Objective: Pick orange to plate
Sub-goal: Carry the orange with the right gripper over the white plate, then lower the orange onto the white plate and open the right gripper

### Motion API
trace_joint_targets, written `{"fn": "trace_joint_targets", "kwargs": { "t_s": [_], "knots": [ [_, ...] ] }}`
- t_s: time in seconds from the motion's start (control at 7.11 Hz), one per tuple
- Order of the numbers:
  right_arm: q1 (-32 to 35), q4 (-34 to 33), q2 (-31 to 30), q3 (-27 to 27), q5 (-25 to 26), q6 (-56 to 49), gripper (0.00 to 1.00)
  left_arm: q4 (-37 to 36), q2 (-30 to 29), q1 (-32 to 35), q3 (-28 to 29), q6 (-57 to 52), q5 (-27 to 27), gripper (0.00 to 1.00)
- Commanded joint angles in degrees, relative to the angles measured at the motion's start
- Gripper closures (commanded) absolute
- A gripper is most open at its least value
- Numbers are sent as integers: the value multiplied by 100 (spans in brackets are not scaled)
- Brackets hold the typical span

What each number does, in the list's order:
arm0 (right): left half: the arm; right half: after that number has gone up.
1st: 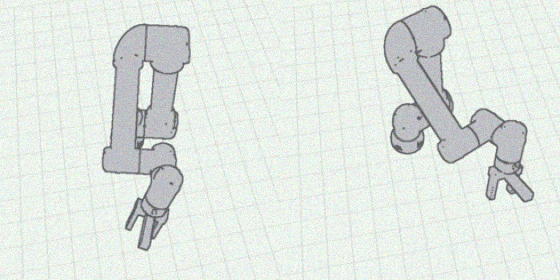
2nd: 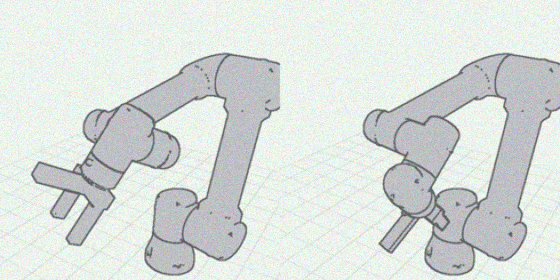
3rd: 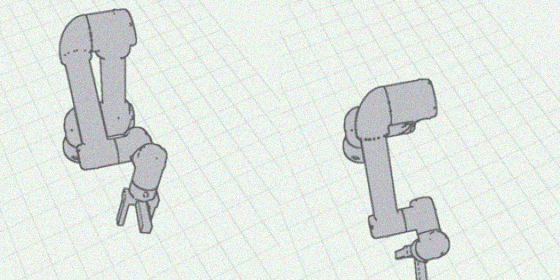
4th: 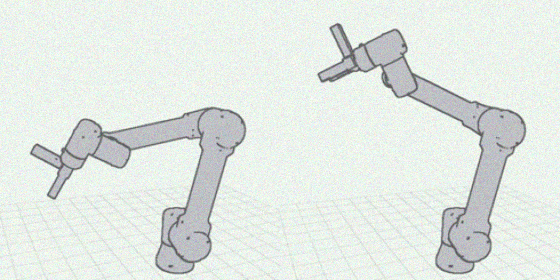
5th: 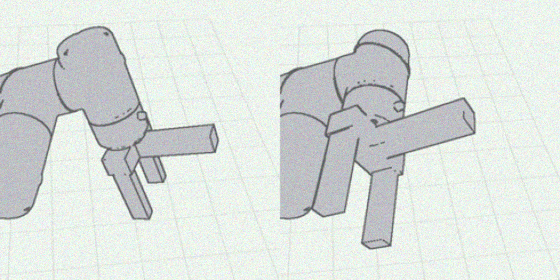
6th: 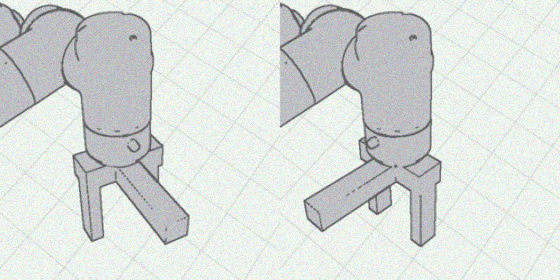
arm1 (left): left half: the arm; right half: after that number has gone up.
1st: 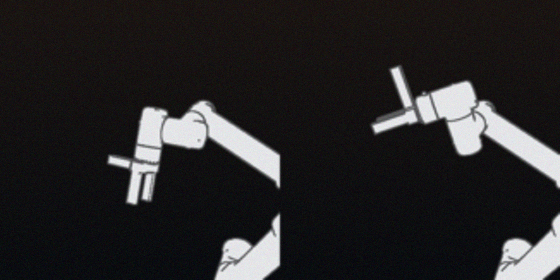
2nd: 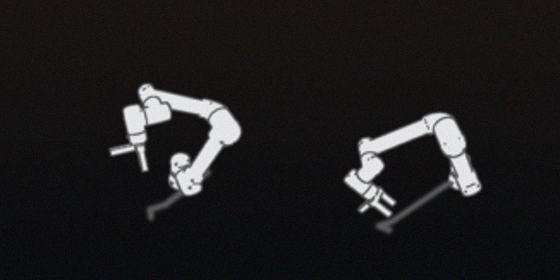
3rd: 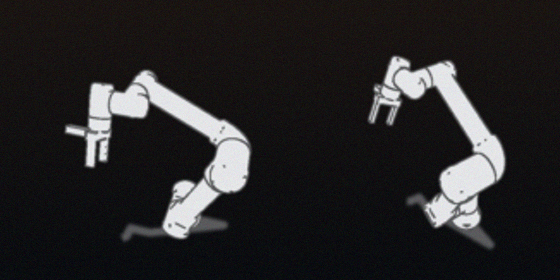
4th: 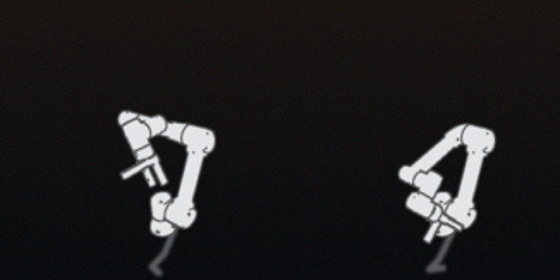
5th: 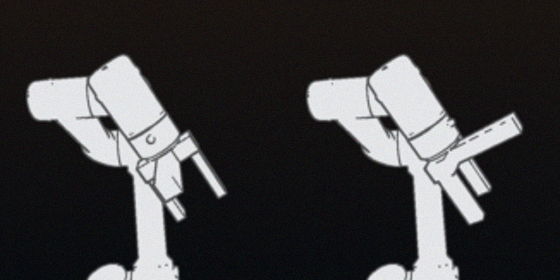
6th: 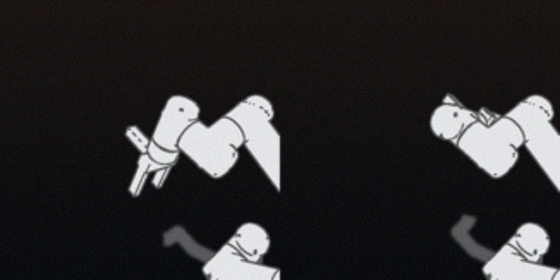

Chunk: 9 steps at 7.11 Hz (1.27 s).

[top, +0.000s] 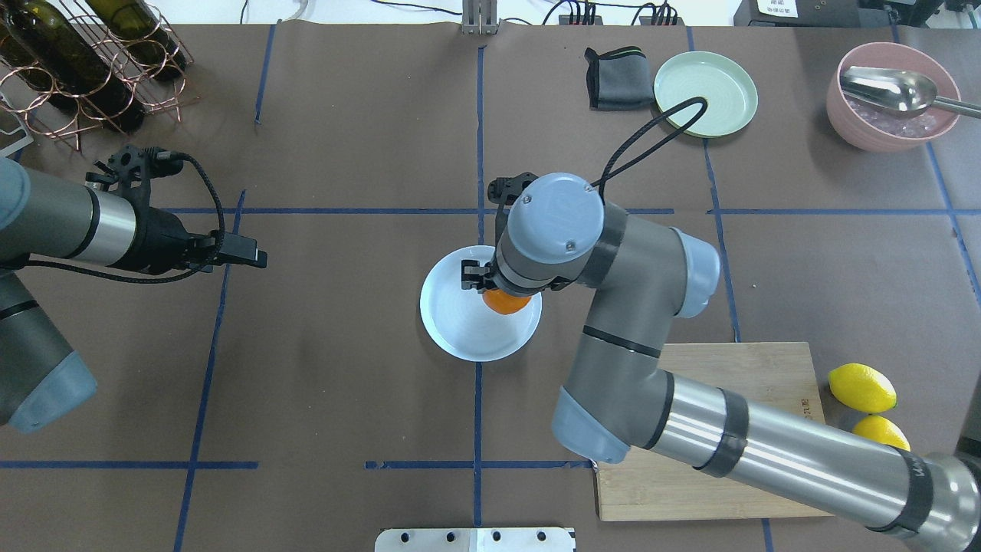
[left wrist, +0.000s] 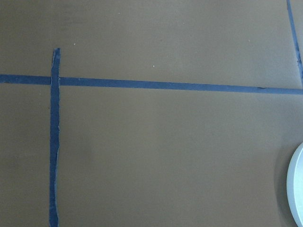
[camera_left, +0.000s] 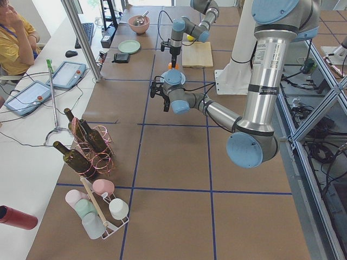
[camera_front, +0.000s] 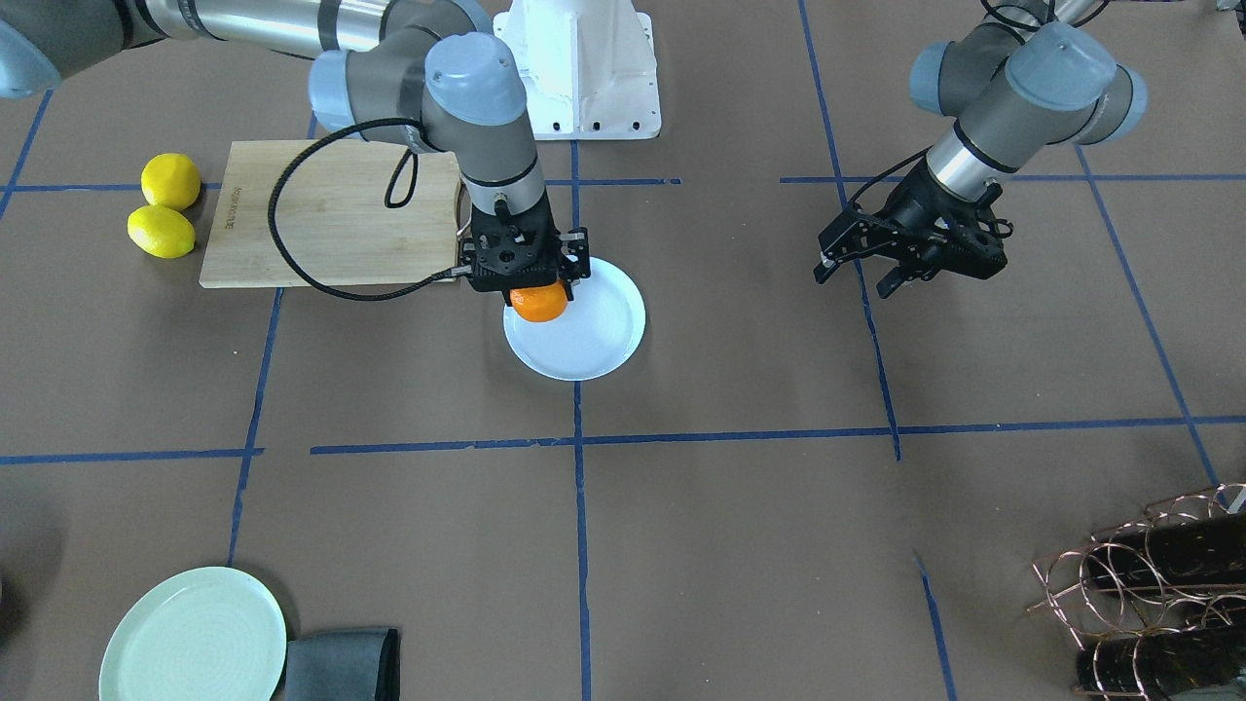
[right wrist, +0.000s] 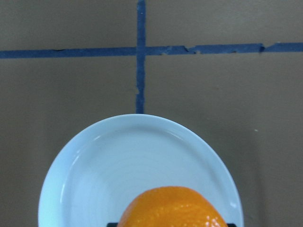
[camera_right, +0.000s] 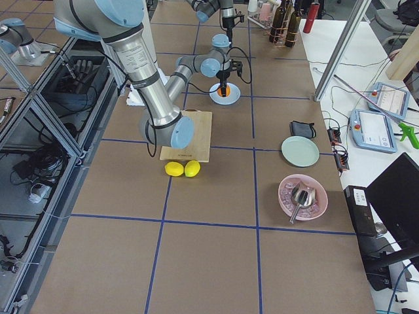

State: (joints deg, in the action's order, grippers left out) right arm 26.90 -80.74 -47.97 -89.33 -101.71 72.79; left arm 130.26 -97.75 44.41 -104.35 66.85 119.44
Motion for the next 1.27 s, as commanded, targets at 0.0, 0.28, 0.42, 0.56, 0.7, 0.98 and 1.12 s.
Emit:
{"fn": "trace_joint_targets", "kwargs": {
  "t_s": [0.0, 0.28, 0.42, 0.56, 0.7, 0.98, 1.12],
  "knots": [
    [-185, 507, 279, 636, 239, 200, 100, 0, -7, -3, -6, 12, 0, 0],
    [-220, 454, 262, 637, 239, 218, 82, 0, -16, -3, 11, 21, 0, 0],
    [-220, 419, 270, 637, 239, 227, 77, 0, -16, -3, 3, 12, 0, 0],
    [-220, 219, 349, 610, 248, 227, 77, 0, -16, -3, 11, 20, 0, 0],
    [-220, -44, 419, 575, 326, 227, 77, 0, -24, -3, 11, 21, 0, 0],
    [-220, -65, 359, 584, 388, 227, 77, 0, -16, -12, 29, 21, 0, 0],
    [-229, -65, 350, 619, 397, 218, 76, 0, -24, -12, 20, 21, 0, 0]
  ]
}}
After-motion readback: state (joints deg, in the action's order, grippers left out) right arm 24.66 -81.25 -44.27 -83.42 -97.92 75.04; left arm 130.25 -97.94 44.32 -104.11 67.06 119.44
